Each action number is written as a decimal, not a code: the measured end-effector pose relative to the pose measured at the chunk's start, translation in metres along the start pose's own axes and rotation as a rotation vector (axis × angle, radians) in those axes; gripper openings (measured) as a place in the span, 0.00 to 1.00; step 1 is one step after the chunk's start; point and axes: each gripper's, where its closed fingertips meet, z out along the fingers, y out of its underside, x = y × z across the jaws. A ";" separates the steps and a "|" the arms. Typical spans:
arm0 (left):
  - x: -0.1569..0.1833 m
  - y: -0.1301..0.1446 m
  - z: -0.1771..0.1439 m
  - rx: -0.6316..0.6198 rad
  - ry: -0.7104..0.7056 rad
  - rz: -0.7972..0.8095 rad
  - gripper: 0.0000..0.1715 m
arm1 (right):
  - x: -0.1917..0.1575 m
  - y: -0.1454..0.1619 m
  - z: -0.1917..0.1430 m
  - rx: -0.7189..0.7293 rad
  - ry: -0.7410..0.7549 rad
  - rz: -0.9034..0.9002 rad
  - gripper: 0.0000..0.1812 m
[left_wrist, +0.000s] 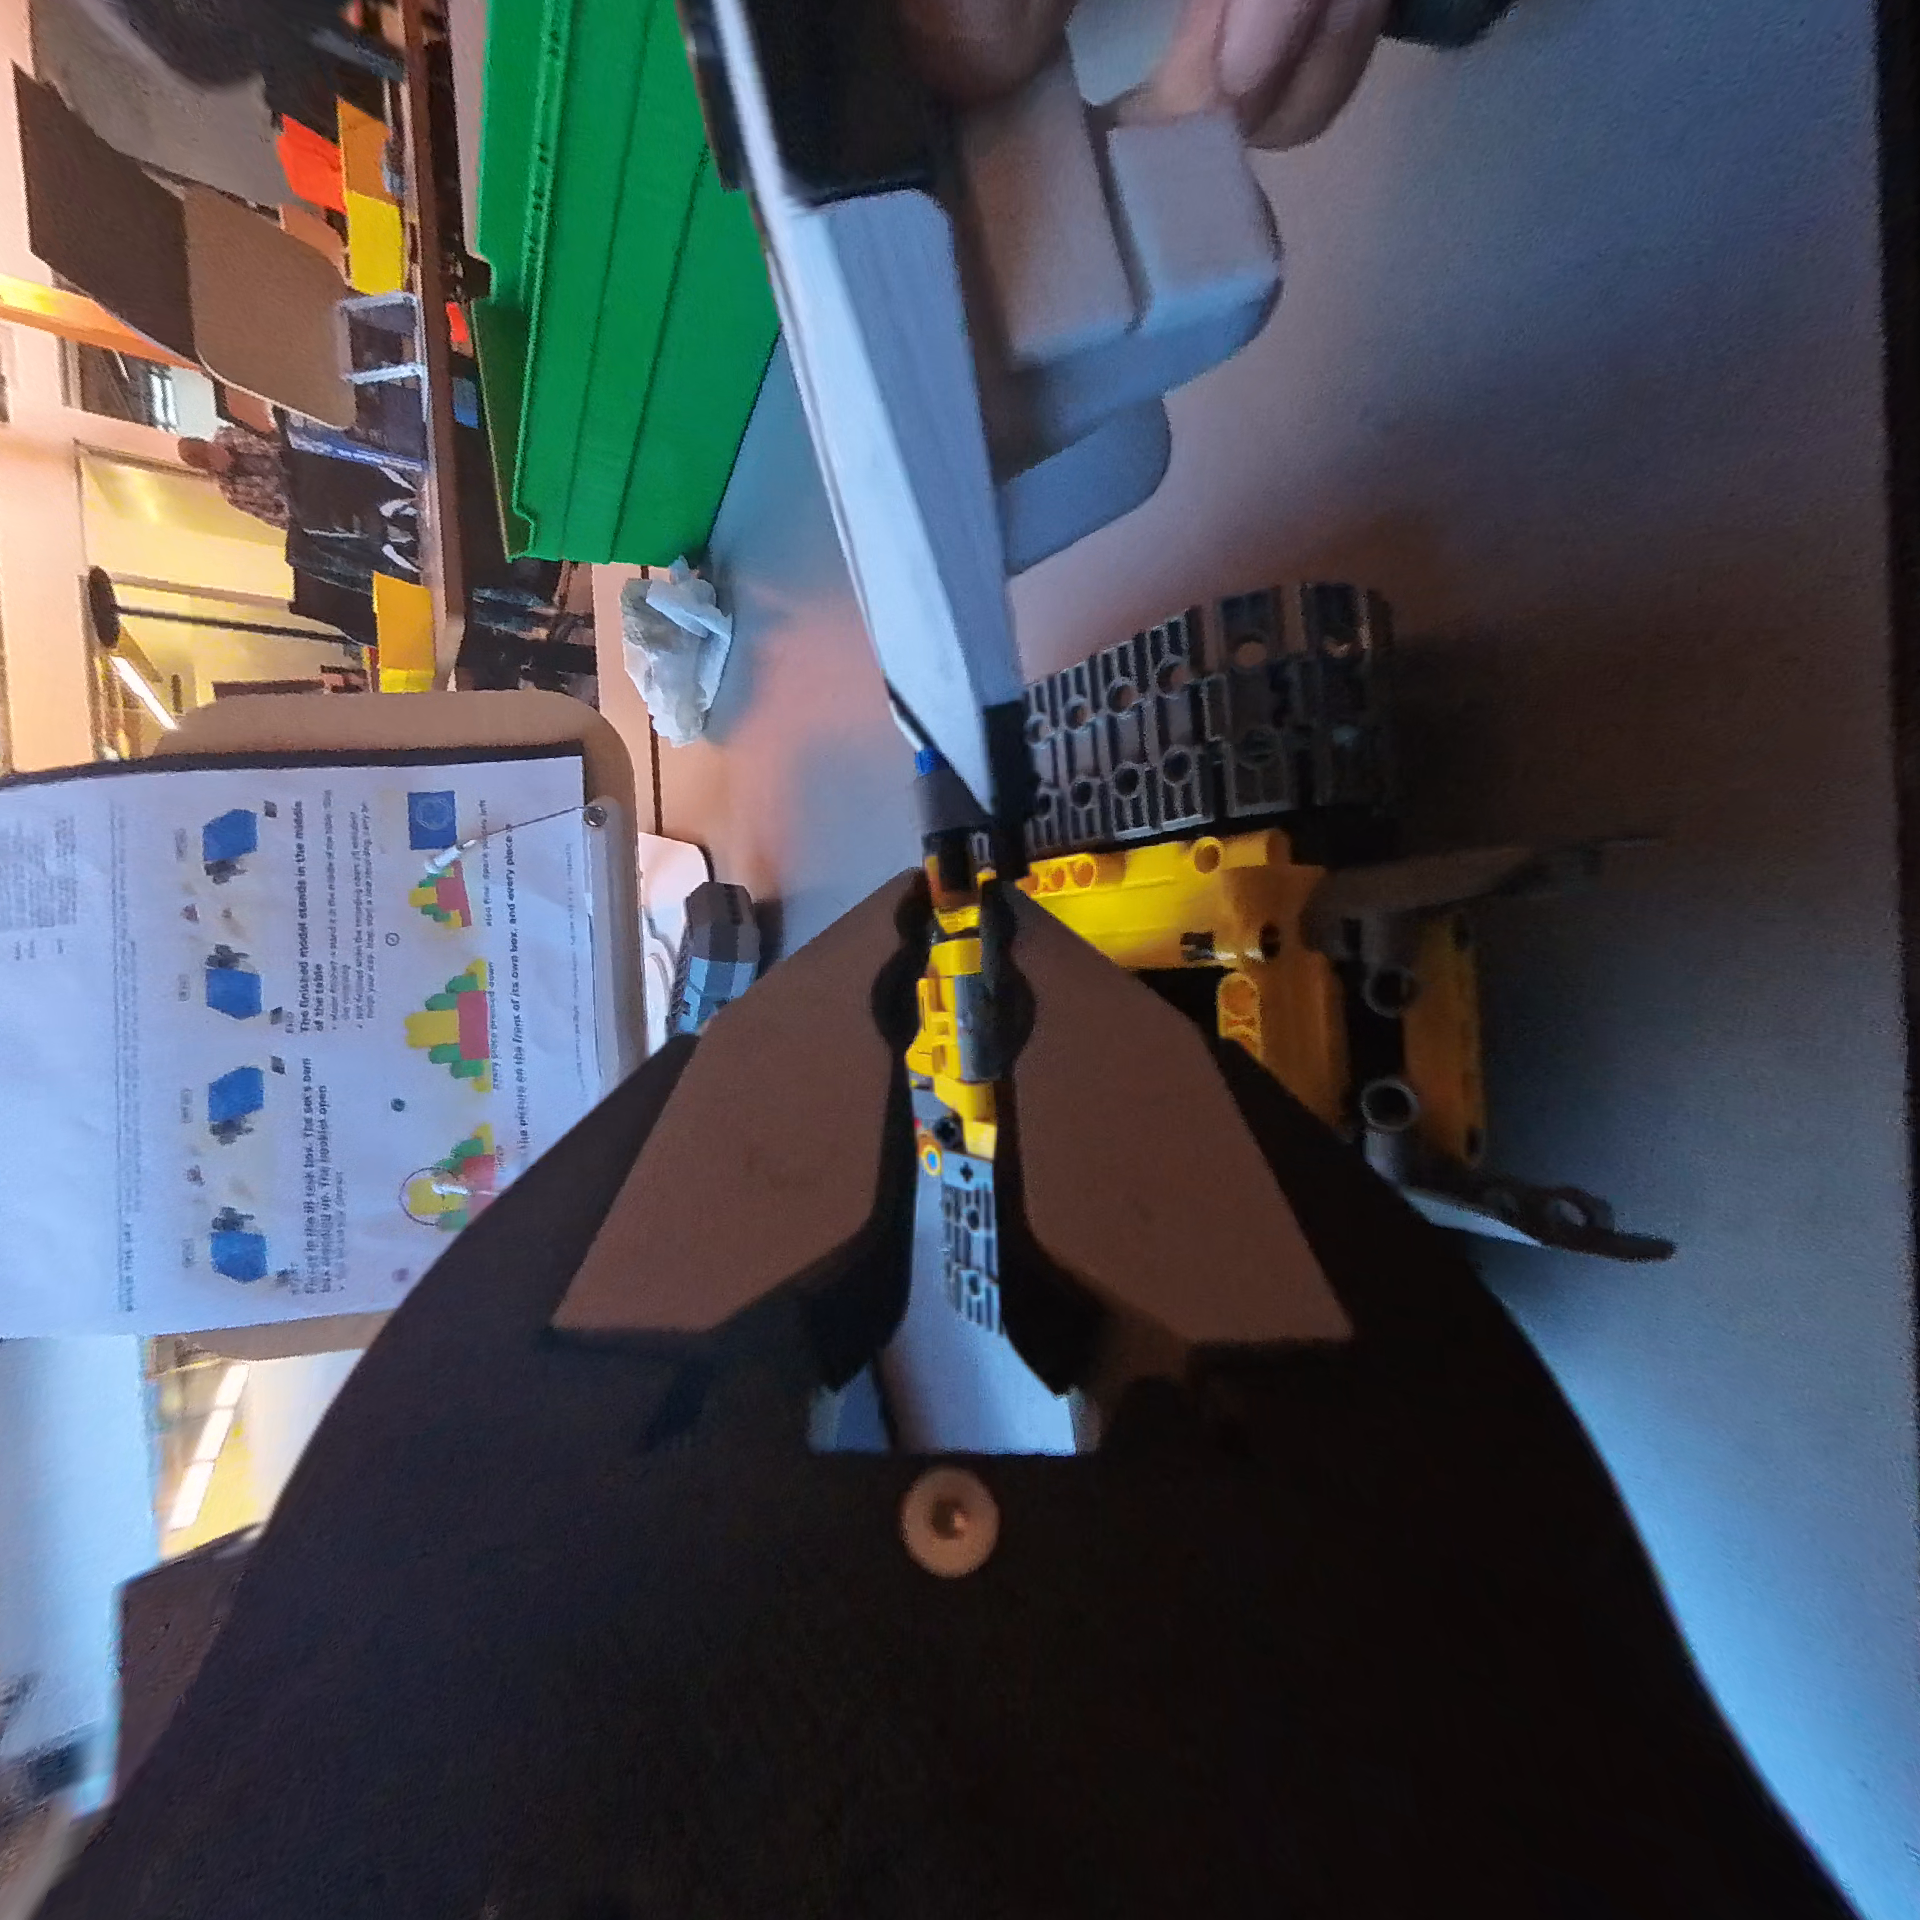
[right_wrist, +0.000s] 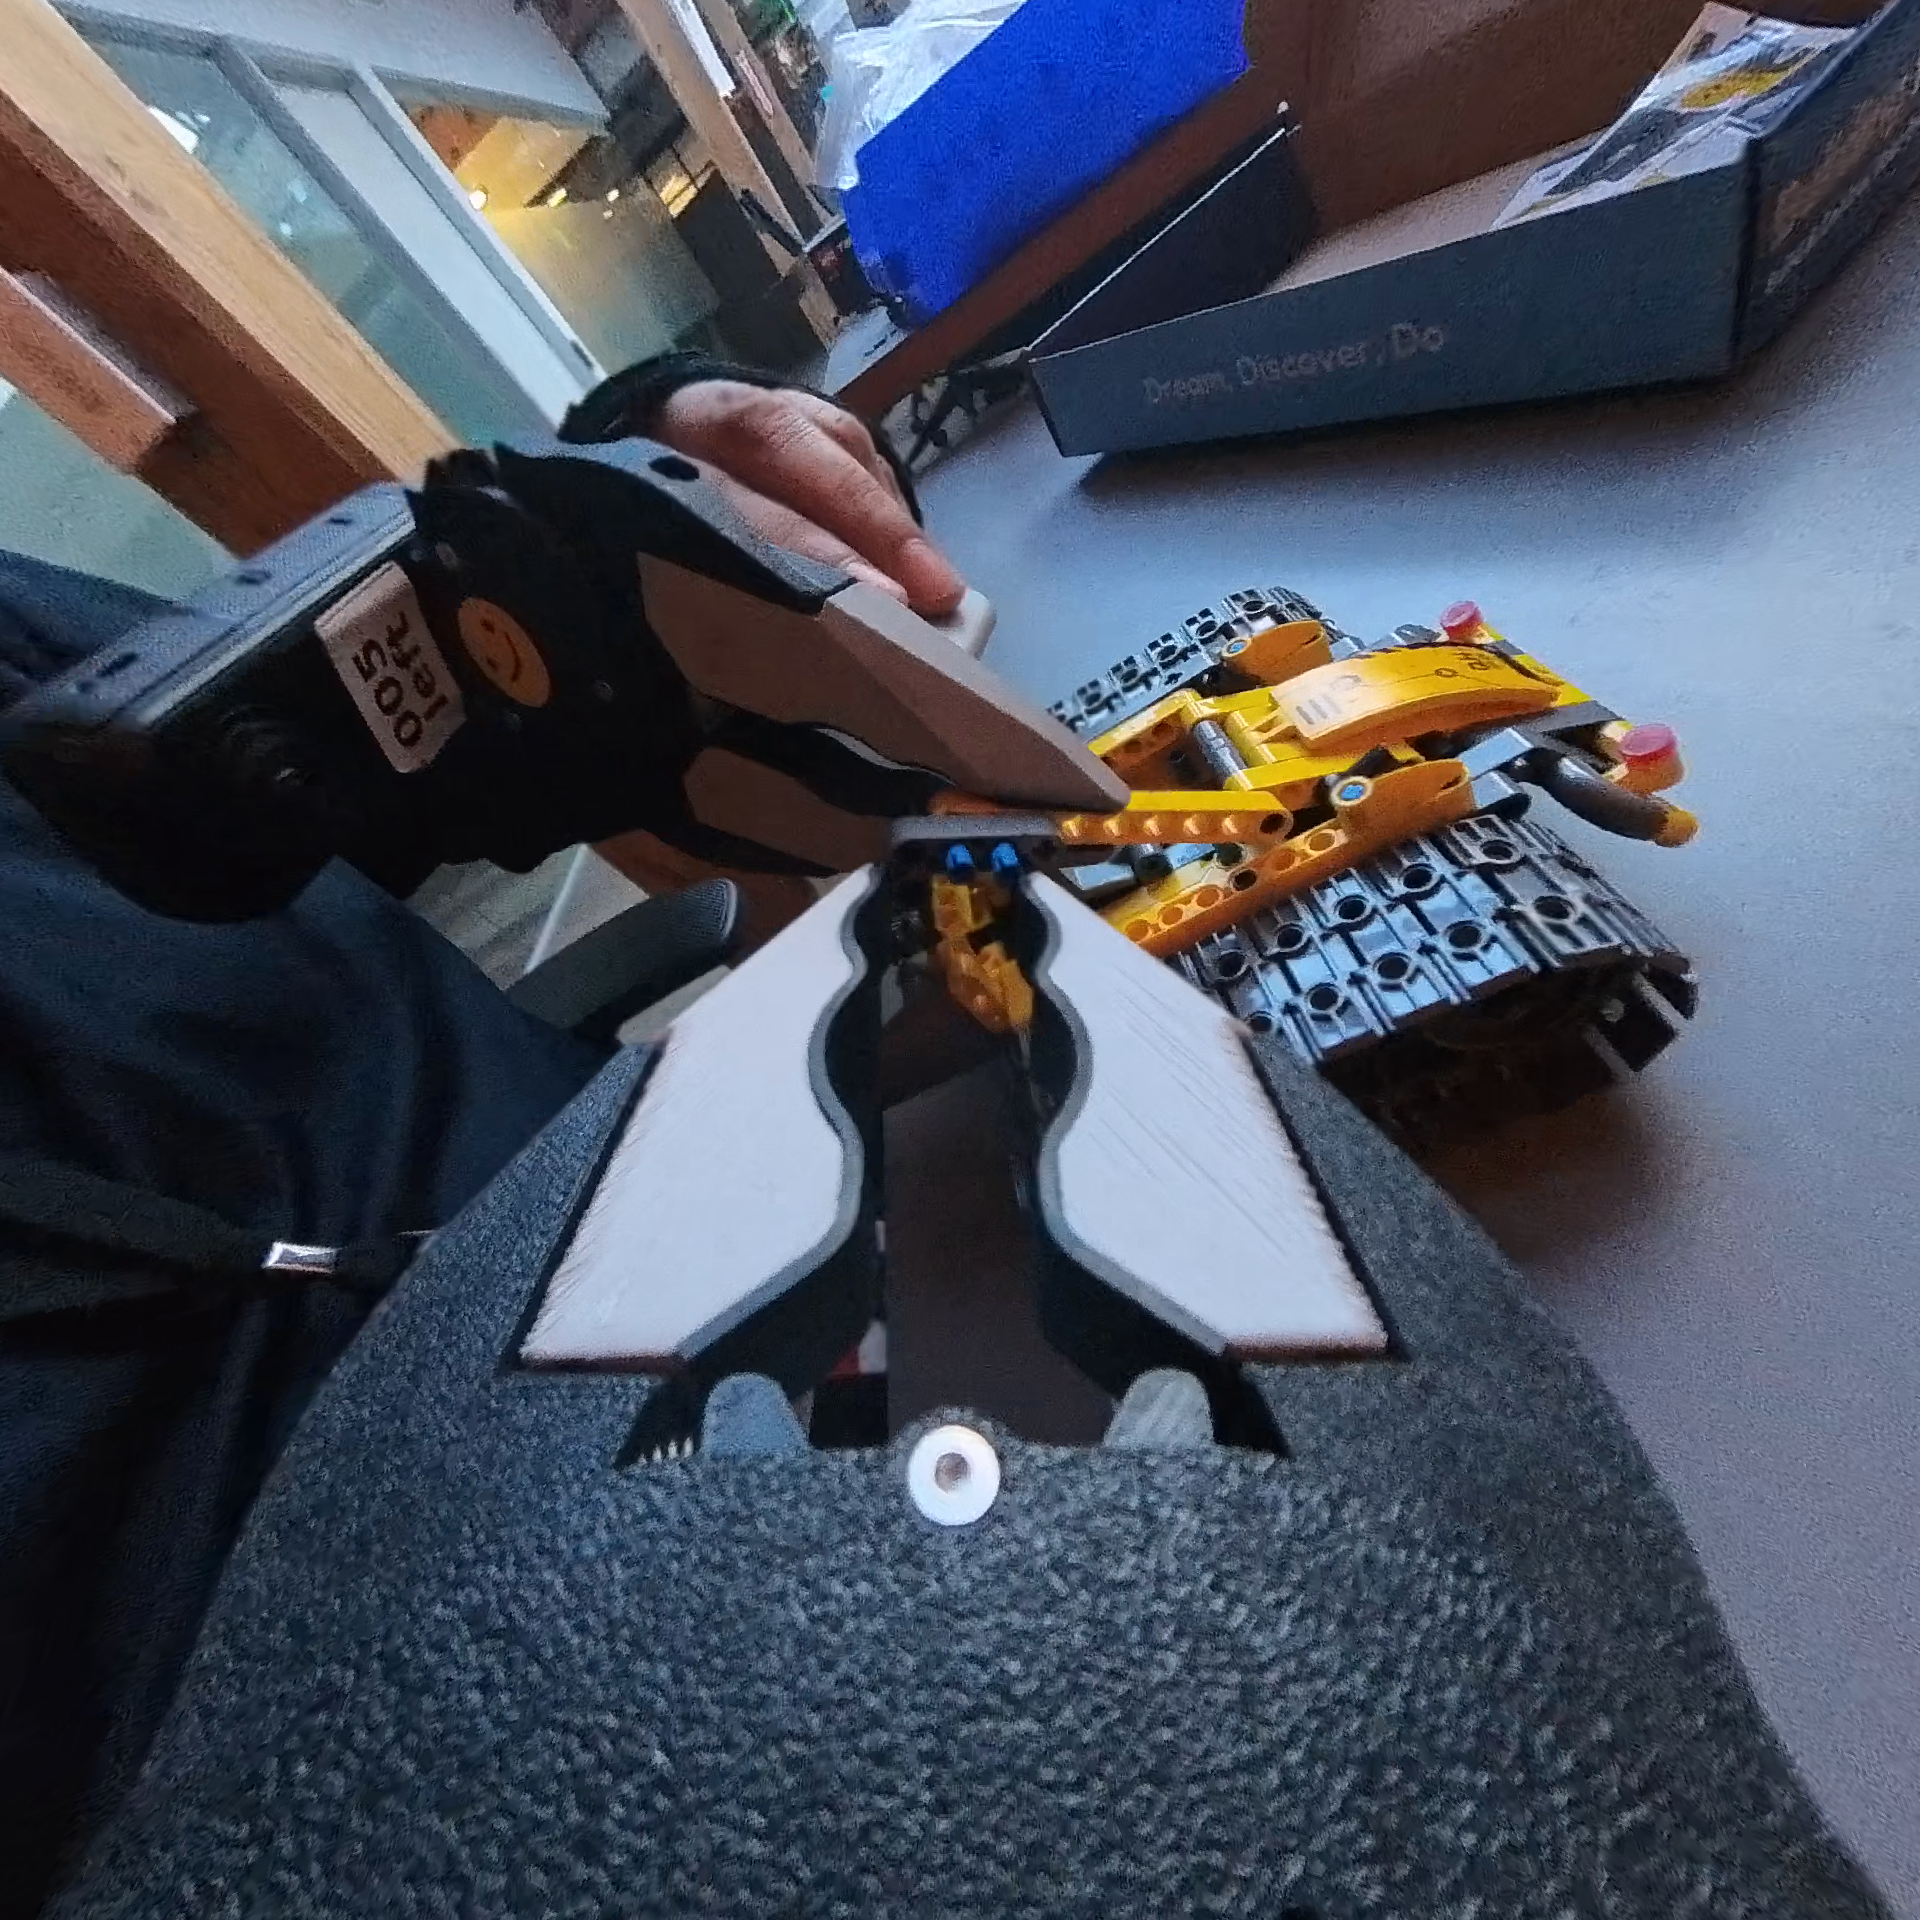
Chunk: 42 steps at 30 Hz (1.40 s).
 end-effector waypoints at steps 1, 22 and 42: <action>0.000 0.000 0.000 0.015 0.008 -0.051 0.03 | 0.001 0.000 -0.001 -0.007 0.023 -0.036 0.12; -0.005 -0.004 -0.004 0.202 0.127 -0.379 0.03 | -0.001 -0.019 0.009 -0.256 0.631 -1.088 0.08; -0.023 0.009 0.007 0.172 -0.034 -0.528 0.03 | 0.041 -0.032 -0.028 -0.271 1.025 -1.023 0.04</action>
